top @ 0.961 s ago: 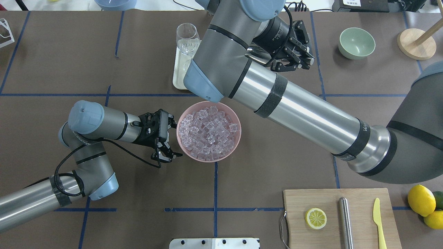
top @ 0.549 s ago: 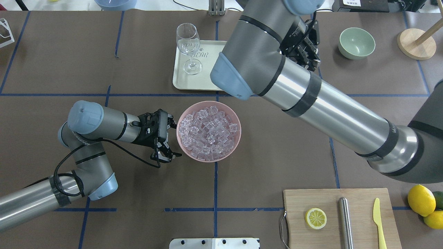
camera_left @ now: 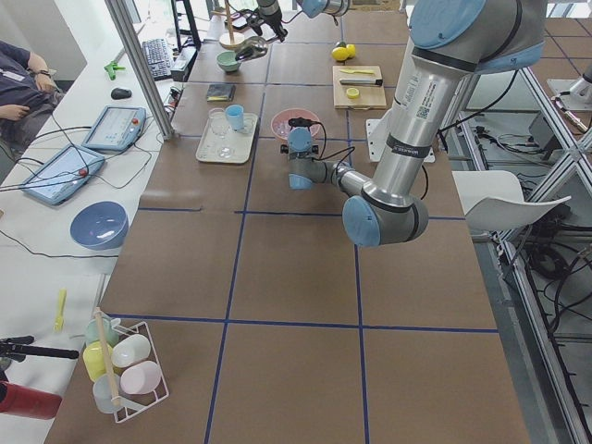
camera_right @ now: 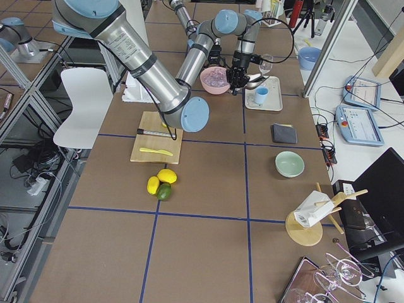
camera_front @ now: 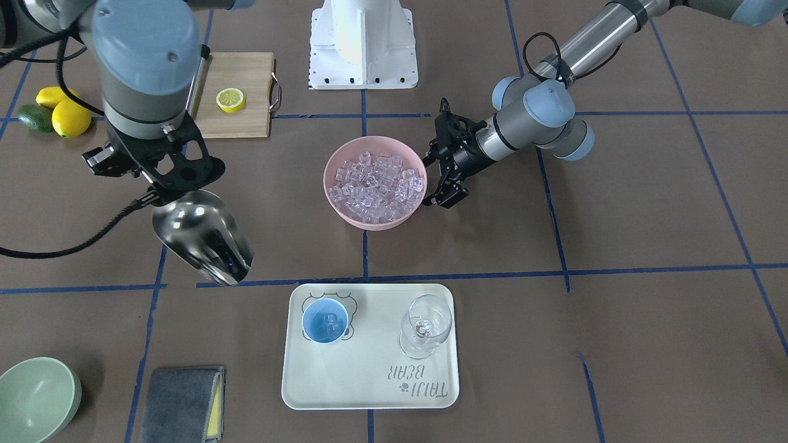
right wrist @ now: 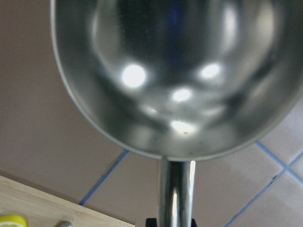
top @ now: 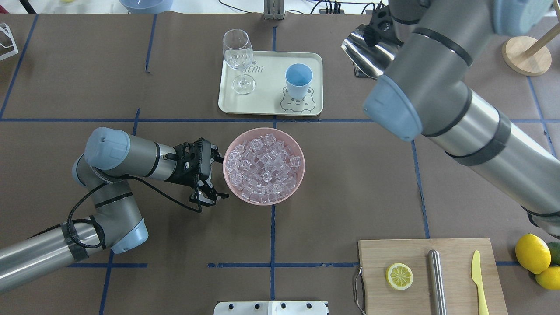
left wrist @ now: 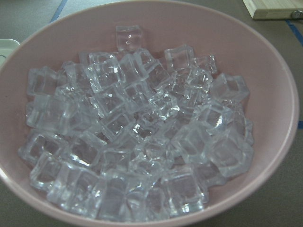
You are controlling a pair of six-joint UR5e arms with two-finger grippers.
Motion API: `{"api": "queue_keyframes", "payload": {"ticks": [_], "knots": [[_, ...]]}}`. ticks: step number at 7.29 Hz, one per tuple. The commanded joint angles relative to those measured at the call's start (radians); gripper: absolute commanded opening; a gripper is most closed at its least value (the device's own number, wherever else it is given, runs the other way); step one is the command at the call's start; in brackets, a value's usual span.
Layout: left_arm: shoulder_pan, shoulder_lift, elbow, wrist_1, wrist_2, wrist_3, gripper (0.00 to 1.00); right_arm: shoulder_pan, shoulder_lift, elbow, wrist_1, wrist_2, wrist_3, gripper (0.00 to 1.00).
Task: Put ice in cup with scoop
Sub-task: 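Carry the empty scoop back beside the pink bowl with the right gripper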
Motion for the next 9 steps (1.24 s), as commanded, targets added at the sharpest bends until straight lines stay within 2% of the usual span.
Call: {"api": "queue_keyframes", "payload": {"ticks": [1, 2, 5, 6, 9], "knots": [[0.0, -0.001, 0.0, 0.0, 0.0, 0.001, 0.99, 0.012, -0.155, 0.119, 0.059, 0.114, 0.227, 0.0], [0.0, -0.001, 0.0, 0.0, 0.0, 0.001, 0.99, 0.012, -0.196, 0.157, 0.059, 0.131, 0.314, 0.0], [0.0, -0.003, 0.0, 0.0, 0.0, 0.001, 0.99, 0.013, -0.347, 0.18, 0.114, 0.315, 0.439, 0.0], [0.0, -0.001, 0.0, 0.0, 0.0, 0.001, 0.99, 0.013, -0.412, 0.182, 0.133, 0.416, 0.446, 0.0], [0.0, -0.005, -0.001, 0.0, 0.002, 0.002, 0.99, 0.006, -0.584, 0.171, 0.388, 0.493, 0.593, 0.0]]}}
